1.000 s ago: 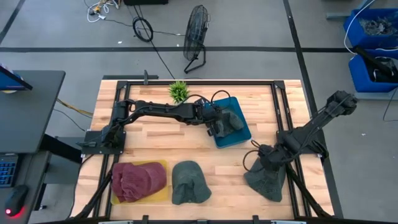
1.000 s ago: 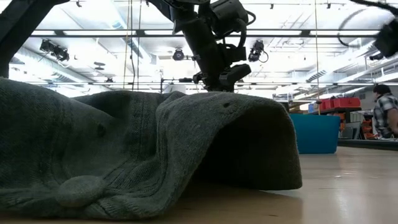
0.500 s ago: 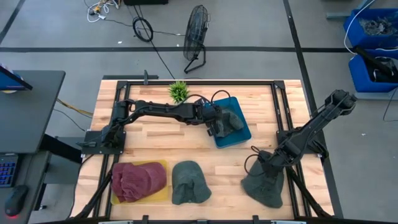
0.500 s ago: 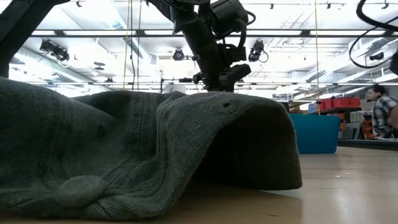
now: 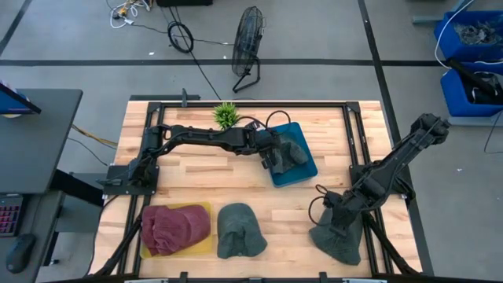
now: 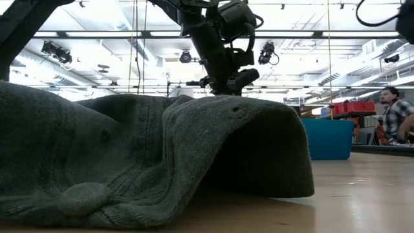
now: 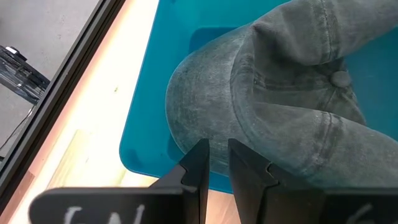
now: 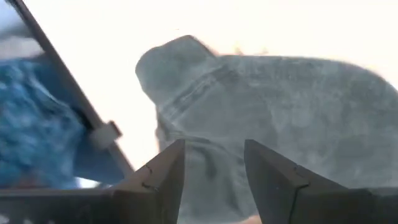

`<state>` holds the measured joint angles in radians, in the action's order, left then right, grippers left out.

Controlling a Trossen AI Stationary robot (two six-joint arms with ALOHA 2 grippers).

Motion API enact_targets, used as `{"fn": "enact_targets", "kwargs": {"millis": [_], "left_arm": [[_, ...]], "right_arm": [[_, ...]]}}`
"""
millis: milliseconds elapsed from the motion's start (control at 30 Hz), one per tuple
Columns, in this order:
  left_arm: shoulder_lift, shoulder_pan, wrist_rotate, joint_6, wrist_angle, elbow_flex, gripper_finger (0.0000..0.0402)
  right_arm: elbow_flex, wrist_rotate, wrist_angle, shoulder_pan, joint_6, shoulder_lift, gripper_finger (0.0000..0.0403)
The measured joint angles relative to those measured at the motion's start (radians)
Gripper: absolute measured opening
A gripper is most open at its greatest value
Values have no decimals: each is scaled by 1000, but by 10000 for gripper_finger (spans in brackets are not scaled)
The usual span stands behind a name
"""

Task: Pick & Place hat
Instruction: Put the right black cap into the blue bin

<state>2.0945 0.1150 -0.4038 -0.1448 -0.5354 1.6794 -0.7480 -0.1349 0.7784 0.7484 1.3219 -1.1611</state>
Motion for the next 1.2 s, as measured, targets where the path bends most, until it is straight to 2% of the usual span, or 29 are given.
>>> {"fn": "enact_targets", "kwargs": {"millis": [333,533,700,867,1067,1200], "left_arm": [[0,-1,1,-1,-3,0,62],[0,-1,1,0,-2,0,62],[0,-1,2,0,-2,0,62],[0,-1,2,0,-2,0,62],[0,-1,2,3,-3,0,62],[0,-1,2,34,-3,0,62]], "right_arm": [[22,-34,-32,98,-18,-183,169],[18,-16,-42,103,0,-302,164],[20,-18,-39,103,-2,-333,116],[22,-33,-31,87,-9,-335,18],[-57,-106,50,55,-76,-338,16],[-199,-59,256,36,-159,-338,6]]}}
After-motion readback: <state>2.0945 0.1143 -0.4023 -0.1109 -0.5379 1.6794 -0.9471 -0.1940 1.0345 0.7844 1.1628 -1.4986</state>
